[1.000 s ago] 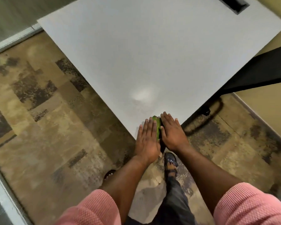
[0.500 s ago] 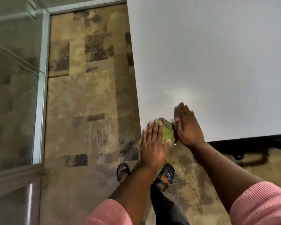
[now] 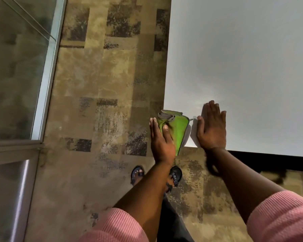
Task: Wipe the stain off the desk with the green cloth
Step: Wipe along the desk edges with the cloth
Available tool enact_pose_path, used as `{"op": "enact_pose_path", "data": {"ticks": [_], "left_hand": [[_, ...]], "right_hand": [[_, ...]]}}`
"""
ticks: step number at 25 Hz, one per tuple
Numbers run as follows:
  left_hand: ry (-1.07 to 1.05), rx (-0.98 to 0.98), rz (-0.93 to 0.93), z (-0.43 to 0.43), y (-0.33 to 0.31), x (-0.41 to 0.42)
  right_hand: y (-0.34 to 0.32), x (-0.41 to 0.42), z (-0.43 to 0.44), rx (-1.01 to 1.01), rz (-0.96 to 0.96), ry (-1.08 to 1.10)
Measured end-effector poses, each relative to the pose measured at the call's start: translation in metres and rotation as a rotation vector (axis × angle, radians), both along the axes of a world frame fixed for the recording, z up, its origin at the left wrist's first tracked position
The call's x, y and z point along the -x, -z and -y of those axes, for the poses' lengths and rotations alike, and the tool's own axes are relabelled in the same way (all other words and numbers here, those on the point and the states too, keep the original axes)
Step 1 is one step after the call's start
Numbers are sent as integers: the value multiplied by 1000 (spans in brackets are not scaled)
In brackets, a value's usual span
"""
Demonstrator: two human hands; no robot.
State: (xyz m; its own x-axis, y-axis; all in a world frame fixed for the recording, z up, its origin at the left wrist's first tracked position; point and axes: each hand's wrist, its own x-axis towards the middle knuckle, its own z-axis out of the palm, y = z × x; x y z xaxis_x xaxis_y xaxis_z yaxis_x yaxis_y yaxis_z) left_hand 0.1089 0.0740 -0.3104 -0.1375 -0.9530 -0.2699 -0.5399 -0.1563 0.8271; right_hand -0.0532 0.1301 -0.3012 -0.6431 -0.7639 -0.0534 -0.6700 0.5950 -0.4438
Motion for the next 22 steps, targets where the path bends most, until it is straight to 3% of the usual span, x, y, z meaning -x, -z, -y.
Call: {"op": "enact_pose_path", "data": {"ticks": [5, 7, 10, 12, 17, 20, 22], "left_hand": [[-405, -319, -137, -12, -1, 6], [-339, -264, -100, -12, -4, 5], [-113, 66, 12, -8, -12, -3], [46, 169, 73, -16, -15, -1], [155, 99, 281, -27, -15, 10], [-7, 74, 163, -44, -8, -4], [-131, -73, 9, -65, -9, -10]], "right_hand": [[1, 1, -1, 8, -18, -11], [1, 2, -1, 8, -18, -12], [2, 2, -1, 37, -10, -7], [2, 2, -1, 51, -3, 0], [4, 3, -2, 9, -10, -13], [3, 2, -2, -12, -22, -17], [2, 2, -1, -30, -15, -14]]}}
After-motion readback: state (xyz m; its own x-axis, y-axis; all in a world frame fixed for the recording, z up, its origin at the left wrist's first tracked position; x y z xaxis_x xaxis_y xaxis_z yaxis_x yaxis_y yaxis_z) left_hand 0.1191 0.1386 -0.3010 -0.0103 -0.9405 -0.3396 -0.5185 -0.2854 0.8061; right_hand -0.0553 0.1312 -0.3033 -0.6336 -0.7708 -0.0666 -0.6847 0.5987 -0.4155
